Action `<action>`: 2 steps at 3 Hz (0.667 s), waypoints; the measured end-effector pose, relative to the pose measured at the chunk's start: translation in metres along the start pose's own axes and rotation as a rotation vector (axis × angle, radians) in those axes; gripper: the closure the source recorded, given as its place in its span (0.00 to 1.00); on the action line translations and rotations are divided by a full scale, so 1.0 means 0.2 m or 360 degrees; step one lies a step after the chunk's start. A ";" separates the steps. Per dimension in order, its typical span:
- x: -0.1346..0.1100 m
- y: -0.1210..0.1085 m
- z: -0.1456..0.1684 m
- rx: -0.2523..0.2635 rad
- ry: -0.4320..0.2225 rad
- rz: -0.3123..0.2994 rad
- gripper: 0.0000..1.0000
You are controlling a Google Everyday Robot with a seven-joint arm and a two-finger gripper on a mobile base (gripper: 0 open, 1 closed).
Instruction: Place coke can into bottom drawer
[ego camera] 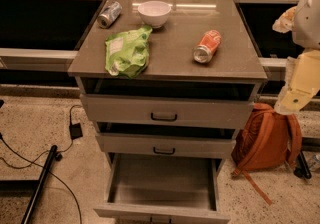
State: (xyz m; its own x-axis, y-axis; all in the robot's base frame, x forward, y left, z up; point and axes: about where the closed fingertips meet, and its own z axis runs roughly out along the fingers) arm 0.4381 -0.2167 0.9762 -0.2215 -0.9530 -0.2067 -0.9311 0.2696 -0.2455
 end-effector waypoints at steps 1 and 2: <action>0.00 0.00 0.00 0.0000 0.0000 0.0000 0.00; -0.05 -0.08 0.05 -0.0032 -0.0072 -0.0008 0.00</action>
Offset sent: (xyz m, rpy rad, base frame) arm 0.0500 0.0154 -0.0105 0.1119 0.0367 0.0494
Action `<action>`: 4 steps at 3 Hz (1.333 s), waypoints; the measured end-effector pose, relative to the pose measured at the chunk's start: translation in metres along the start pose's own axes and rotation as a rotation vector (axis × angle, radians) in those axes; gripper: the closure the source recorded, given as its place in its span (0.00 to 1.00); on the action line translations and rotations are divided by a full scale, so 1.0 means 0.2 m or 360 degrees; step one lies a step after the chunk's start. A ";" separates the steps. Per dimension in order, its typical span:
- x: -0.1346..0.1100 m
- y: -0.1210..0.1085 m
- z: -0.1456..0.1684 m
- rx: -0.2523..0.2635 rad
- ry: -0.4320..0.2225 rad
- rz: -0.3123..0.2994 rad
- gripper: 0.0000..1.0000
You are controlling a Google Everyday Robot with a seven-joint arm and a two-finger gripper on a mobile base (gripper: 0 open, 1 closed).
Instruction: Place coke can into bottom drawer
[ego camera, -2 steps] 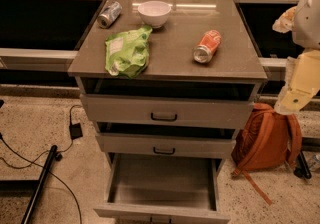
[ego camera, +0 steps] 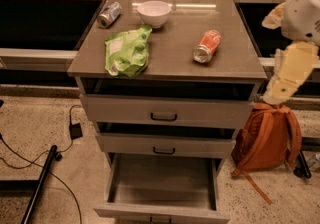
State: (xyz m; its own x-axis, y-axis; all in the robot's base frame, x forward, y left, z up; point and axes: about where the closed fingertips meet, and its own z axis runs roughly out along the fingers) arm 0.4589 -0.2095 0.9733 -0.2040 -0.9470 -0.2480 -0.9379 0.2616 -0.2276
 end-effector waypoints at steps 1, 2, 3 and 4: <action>-0.10 -0.38 0.13 0.0040 -0.0191 0.0157 0.00; -0.19 -0.66 0.25 0.0078 -0.0278 0.0313 0.00; -0.24 -0.85 0.50 0.0083 -0.0252 0.0517 0.00; -0.24 -0.94 0.79 0.0056 -0.0120 0.0721 0.00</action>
Offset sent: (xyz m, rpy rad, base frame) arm 0.2200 0.0151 -0.0117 0.2974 -0.0768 -0.2651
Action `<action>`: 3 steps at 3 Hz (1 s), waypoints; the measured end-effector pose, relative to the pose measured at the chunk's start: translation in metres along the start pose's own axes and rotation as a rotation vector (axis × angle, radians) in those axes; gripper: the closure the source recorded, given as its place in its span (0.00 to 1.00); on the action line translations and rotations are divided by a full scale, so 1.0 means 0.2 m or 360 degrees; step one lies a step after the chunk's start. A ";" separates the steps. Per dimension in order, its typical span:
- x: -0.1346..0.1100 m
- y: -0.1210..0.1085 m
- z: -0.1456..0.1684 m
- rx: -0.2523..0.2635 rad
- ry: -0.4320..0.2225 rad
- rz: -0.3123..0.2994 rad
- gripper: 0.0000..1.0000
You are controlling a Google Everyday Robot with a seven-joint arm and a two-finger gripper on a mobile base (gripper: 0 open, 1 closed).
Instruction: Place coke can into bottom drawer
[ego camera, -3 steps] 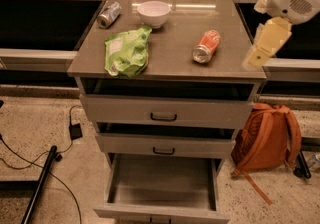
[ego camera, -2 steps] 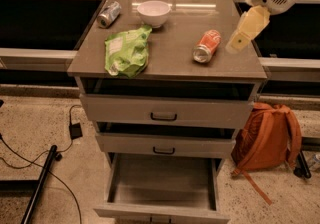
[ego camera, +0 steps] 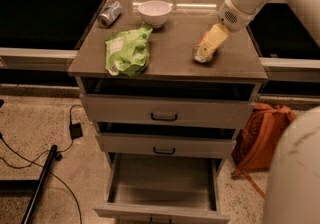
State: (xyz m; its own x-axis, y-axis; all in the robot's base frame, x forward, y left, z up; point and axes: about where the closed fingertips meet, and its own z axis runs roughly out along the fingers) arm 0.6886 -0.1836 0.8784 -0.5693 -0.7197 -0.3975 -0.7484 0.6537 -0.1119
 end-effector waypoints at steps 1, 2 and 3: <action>-0.01 -0.03 0.28 -0.0017 0.0126 0.0153 0.02; -0.07 -0.01 0.38 -0.0058 0.0143 0.0189 0.25; -0.08 -0.01 0.36 -0.0062 0.0140 0.0191 0.48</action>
Offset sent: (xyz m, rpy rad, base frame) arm 0.0484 0.0402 -0.0715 0.0127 0.1396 -0.1230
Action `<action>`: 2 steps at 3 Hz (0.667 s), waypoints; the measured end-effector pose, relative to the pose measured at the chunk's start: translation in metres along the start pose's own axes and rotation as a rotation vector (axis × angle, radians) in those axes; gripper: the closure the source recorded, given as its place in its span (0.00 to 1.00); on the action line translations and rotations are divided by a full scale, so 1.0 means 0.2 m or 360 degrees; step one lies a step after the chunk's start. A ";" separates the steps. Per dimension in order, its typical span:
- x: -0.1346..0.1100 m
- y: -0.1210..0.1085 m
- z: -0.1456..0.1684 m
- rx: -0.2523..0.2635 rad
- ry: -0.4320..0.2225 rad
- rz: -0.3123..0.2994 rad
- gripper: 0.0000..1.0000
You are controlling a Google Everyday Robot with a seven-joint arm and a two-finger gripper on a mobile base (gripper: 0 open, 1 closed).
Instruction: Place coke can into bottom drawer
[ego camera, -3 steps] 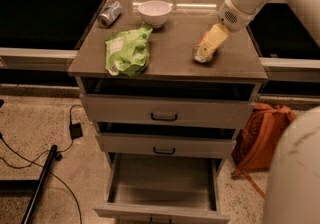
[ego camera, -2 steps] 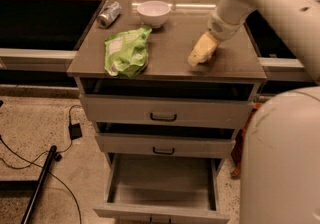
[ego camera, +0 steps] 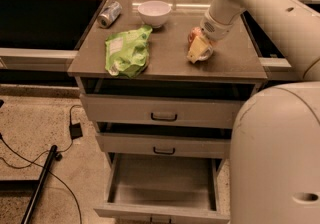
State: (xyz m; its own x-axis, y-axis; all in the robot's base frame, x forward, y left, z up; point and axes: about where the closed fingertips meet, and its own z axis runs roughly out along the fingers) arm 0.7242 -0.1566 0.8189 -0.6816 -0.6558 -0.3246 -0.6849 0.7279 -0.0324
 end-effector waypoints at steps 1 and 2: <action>-0.08 0.08 -0.01 -0.0109 -0.0093 -0.0091 0.71; -0.11 0.15 -0.07 -0.0253 -0.0323 -0.0272 0.94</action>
Offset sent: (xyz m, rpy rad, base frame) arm -0.0327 0.0251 0.0487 0.3576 -0.2196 0.4713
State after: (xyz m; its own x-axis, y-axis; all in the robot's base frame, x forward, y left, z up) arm 0.7145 -0.1231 0.8388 -0.4989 -0.7009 -0.5097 -0.8277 0.5598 0.0404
